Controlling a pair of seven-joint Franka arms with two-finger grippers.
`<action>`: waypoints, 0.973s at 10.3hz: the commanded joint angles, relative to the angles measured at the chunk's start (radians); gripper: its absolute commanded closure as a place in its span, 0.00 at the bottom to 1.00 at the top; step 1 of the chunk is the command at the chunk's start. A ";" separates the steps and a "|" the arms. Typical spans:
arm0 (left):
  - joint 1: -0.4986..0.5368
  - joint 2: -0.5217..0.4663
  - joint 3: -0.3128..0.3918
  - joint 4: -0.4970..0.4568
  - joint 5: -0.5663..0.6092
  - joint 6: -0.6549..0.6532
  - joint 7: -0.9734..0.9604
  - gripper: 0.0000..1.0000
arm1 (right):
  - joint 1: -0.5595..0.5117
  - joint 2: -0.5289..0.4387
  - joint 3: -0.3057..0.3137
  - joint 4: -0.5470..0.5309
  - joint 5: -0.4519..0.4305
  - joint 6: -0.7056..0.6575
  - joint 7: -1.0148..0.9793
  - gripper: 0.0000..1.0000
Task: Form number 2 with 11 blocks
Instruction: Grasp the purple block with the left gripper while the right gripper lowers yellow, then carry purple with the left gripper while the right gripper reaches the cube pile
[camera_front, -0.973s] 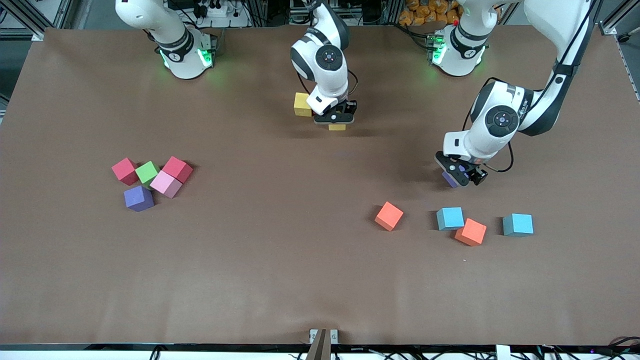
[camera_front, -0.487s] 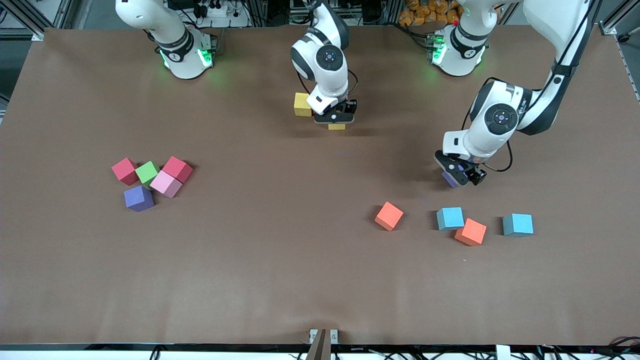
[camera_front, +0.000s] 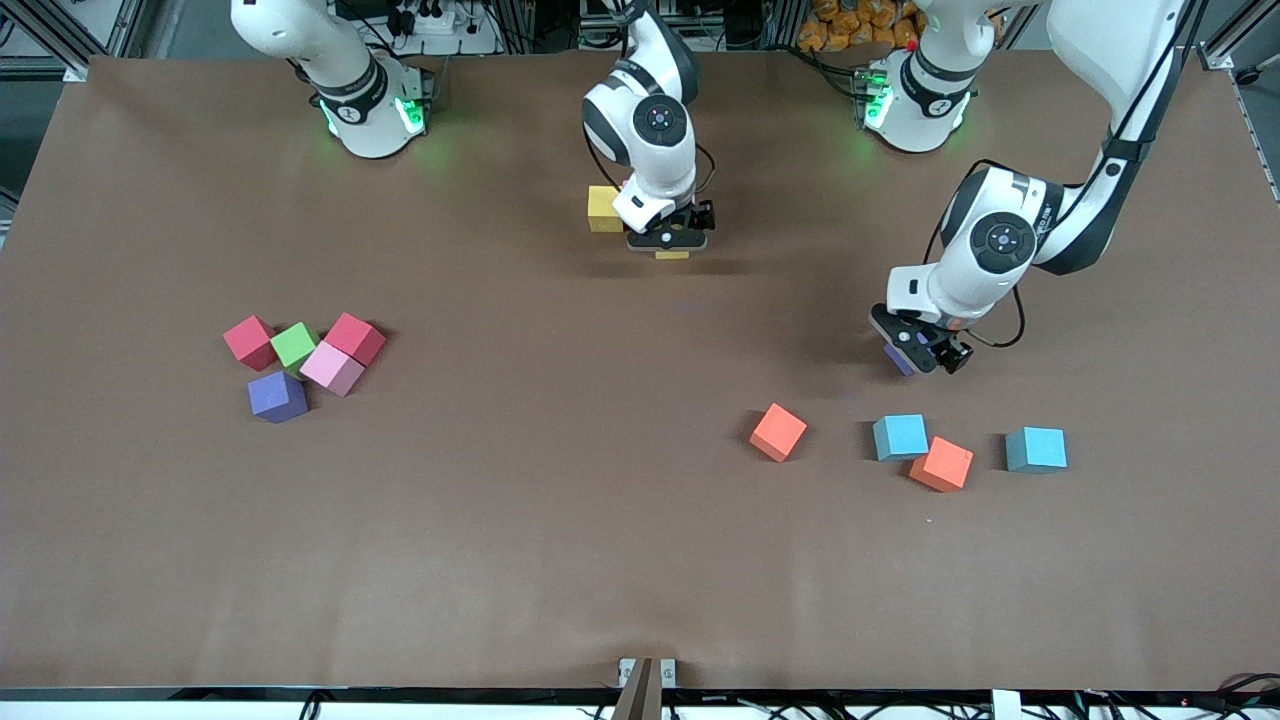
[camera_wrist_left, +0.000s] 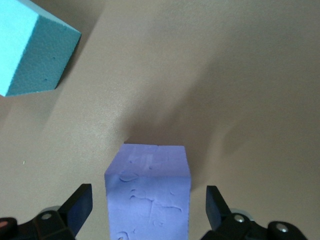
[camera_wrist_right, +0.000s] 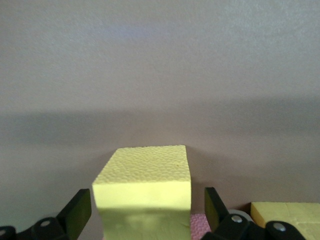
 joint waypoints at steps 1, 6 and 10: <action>0.001 0.012 0.013 -0.004 0.040 0.031 0.013 0.00 | -0.018 -0.012 -0.005 0.024 -0.007 -0.026 0.014 0.00; 0.000 0.033 0.027 -0.002 0.041 0.044 0.010 0.48 | -0.050 -0.035 -0.068 0.067 -0.030 -0.104 -0.085 0.00; 0.006 0.007 0.034 0.013 0.028 0.040 -0.013 0.92 | -0.356 -0.125 -0.033 0.109 -0.167 -0.230 -0.321 0.00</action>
